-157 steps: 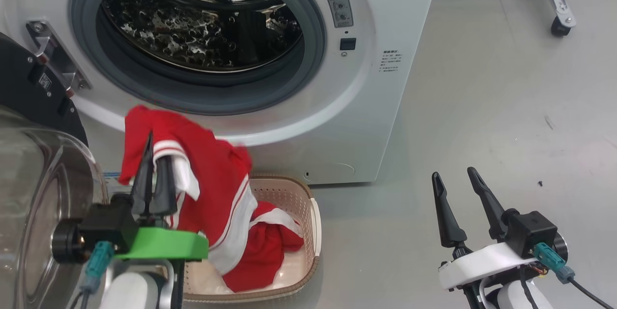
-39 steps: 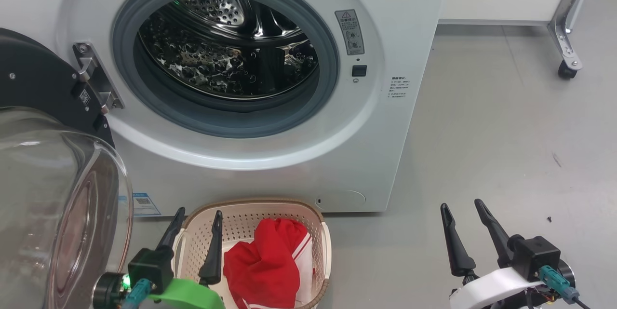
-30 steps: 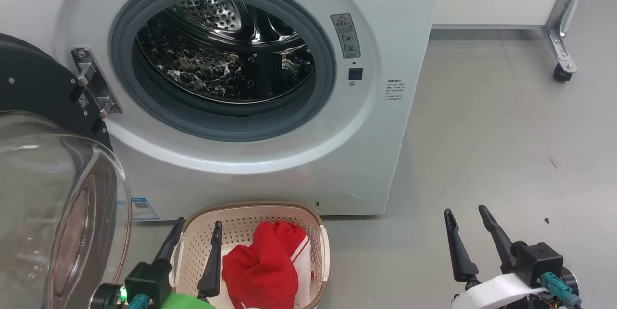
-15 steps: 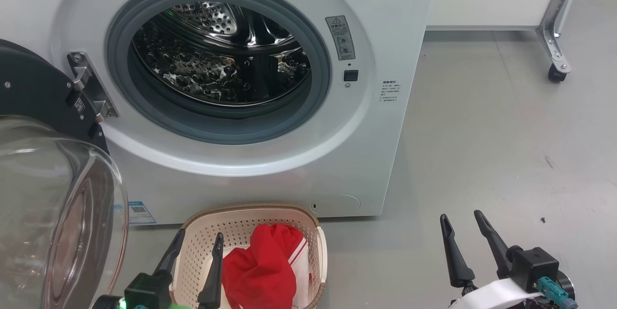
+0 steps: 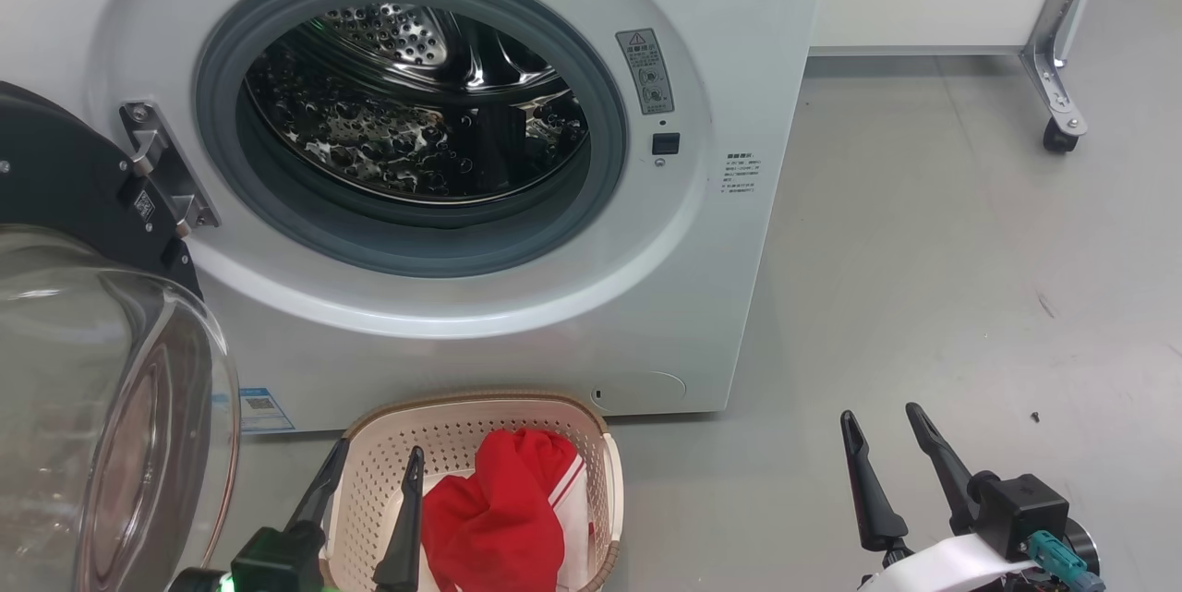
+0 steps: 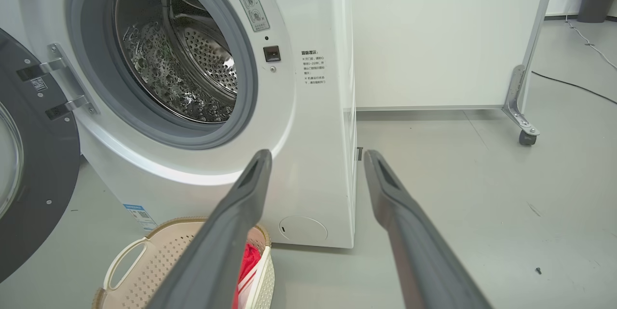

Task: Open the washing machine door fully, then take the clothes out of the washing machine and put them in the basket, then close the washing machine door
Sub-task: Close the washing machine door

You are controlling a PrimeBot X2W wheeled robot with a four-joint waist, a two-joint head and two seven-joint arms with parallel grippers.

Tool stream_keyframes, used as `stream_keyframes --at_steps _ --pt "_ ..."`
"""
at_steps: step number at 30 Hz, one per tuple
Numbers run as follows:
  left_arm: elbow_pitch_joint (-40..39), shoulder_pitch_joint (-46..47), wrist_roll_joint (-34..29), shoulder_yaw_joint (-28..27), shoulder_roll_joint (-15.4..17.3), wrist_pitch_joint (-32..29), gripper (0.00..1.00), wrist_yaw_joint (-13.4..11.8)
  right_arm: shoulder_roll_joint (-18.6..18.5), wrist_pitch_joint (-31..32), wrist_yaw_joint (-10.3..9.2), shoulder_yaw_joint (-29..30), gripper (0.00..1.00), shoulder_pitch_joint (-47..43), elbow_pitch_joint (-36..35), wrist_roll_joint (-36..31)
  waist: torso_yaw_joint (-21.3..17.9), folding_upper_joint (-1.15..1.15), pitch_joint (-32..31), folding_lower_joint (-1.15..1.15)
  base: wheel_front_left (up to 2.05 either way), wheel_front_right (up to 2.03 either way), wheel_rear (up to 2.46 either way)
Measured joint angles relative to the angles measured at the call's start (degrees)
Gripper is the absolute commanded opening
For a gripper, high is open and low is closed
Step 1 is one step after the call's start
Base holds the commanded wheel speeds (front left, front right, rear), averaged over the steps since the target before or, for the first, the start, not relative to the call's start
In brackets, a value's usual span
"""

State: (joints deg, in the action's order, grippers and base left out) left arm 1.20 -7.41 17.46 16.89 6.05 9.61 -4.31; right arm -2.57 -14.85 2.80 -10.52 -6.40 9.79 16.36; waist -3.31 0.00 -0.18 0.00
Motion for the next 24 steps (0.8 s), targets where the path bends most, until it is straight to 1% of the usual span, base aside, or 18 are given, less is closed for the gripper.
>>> stream_keyframes --at_steps 8,12,13,24 --pt "-1.6 -0.6 -0.9 0.1 0.1 -0.8 1.0 0.0 0.0 0.0 -0.01 0.0 1.0 0.0 -0.2 0.0 -0.2 0.0 0.1 0.0 0.0 0.0 0.0" --pt "-2.4 -0.9 -1.2 0.1 0.2 -1.4 1.0 -0.6 0.0 0.0 -0.04 0.0 1.0 0.0 -0.3 0.0 -0.2 0.0 0.3 0.0 -0.13 0.13 0.0" --pt "-2.6 -0.9 -1.2 0.1 0.2 -1.4 1.0 -0.6 0.0 0.0 -0.42 0.0 1.0 0.0 -0.4 0.0 -0.2 0.0 0.4 0.0 -0.26 0.26 0.0" --pt "-4.4 -0.9 -1.4 0.1 0.3 -2.0 1.0 -0.7 0.1 0.0 -0.43 0.1 1.0 0.0 -0.5 0.0 -0.2 0.0 0.7 0.0 -0.48 0.48 0.0"
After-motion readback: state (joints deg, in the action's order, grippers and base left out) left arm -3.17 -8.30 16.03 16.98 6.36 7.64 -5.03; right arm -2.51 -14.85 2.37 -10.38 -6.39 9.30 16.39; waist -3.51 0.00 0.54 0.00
